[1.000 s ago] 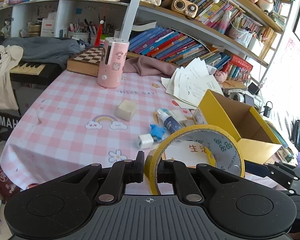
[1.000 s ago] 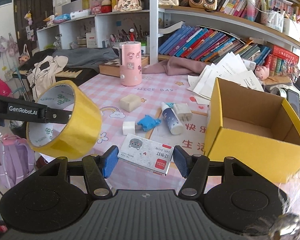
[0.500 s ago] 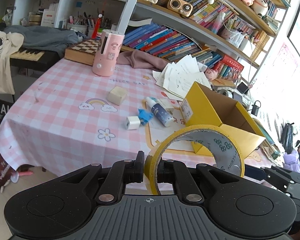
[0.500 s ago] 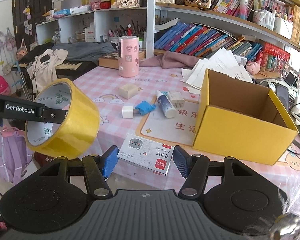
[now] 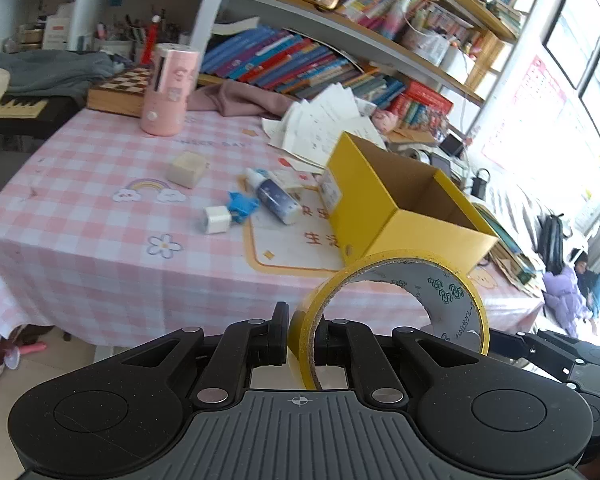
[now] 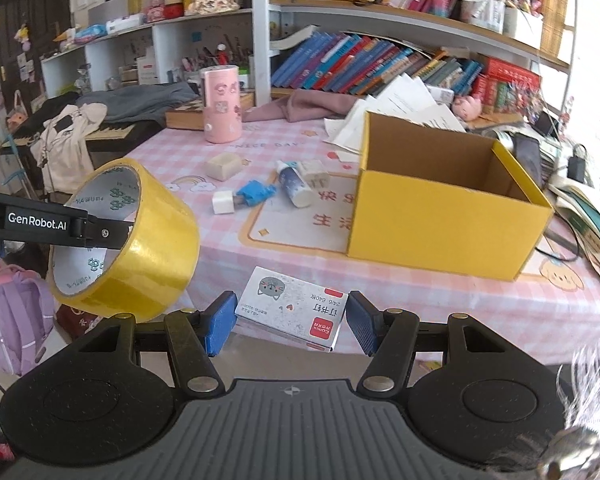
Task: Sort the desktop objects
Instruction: 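Carry the tape roll and white-red box with both grippers toward the yellow box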
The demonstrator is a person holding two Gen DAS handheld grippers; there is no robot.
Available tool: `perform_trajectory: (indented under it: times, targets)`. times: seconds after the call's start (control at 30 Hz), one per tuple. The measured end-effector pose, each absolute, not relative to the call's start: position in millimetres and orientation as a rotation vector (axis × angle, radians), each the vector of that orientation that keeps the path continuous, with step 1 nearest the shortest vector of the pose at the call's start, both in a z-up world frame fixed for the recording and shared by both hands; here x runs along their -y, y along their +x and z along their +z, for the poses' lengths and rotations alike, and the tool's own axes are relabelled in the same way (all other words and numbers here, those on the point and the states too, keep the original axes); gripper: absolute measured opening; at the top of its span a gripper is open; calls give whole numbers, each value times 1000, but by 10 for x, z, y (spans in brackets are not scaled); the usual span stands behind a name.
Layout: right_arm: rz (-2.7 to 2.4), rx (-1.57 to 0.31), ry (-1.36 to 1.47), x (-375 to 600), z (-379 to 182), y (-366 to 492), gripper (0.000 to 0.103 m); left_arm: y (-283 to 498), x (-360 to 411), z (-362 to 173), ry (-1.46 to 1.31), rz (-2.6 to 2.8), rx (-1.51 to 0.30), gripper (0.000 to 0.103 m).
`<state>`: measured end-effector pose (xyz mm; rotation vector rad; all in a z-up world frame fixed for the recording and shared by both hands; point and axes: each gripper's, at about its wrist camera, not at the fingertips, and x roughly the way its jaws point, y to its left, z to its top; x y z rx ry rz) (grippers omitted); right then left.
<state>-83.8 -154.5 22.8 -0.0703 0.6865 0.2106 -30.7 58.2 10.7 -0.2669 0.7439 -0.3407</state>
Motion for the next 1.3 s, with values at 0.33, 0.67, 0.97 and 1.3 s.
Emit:
perform_trajectory:
  times: [0.33, 0.67, 0.97, 1.3]
  targets:
    - [53, -704, -16, 1893, 202, -1043, 58, -198, -135, 72, -211, -498, -775, 8]
    - [-85, -703, 15, 2193, 213, -1242, 58, -122, 265, 68, -170, -635, -784, 8]
    - [-125, -687, 22, 2283, 251, -1186, 58, -12, 393, 118, -146, -673, -767, 8]
    - [-133, -683, 27, 2344, 274, -1012, 58, 103, 473, 140, -127, -690, -757, 8]
